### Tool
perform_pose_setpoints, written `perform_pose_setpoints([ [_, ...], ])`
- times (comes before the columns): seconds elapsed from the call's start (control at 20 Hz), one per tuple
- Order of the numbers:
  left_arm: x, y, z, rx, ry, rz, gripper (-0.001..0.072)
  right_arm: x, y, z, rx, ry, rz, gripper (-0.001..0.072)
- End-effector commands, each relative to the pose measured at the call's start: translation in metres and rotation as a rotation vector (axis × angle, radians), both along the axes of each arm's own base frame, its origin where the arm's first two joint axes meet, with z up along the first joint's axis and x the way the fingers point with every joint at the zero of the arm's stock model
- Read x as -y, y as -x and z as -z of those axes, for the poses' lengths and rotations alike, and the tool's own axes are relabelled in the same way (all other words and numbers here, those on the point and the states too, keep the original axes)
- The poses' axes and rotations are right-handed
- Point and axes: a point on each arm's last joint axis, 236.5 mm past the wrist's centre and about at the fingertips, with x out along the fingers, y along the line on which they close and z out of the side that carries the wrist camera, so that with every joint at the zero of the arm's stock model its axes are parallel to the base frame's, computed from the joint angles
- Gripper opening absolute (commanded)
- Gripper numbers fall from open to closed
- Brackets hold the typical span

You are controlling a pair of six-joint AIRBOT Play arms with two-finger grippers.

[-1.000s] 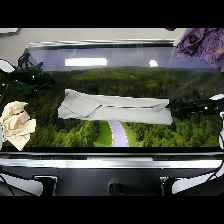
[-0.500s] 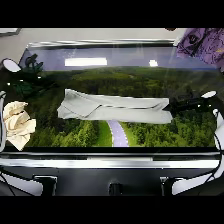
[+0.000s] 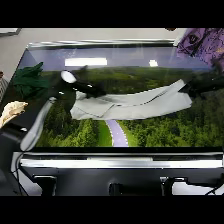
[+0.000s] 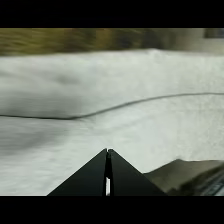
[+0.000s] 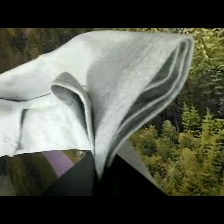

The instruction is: Fold the clothes and pants, and hang the long-sleeved shirts on hangers.

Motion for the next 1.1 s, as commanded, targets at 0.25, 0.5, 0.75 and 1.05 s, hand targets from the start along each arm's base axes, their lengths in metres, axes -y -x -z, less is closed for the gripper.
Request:
perform_pose_setpoints([
  [0.25, 0.204, 0.086, 0.026, -0.186, 0.32, -0.068, 0.0014, -0.005, 0.012, -0.051, 0.002, -0.007, 0.035, 0.003],
  [0.5, 0.254, 0.112, 0.039, -0.283, 0.365, -0.06, 0.0014, -0.008, 0.012, -0.061, 0.028, -0.014, 0.04, 0.003],
  [0.75, 0.236, 0.087, 0.031, -0.269, 0.371, -0.073, 0.0013, -0.008, 0.01, -0.064, 0.033, -0.021, 0.065, 0.003],
  [1.05, 0.07, 0.001, -0.041, -0.035, 0.101, -0.009, 0.0011, -0.058, -0.009, -0.076, 0.066, -0.097, 0.067, 0.003],
])
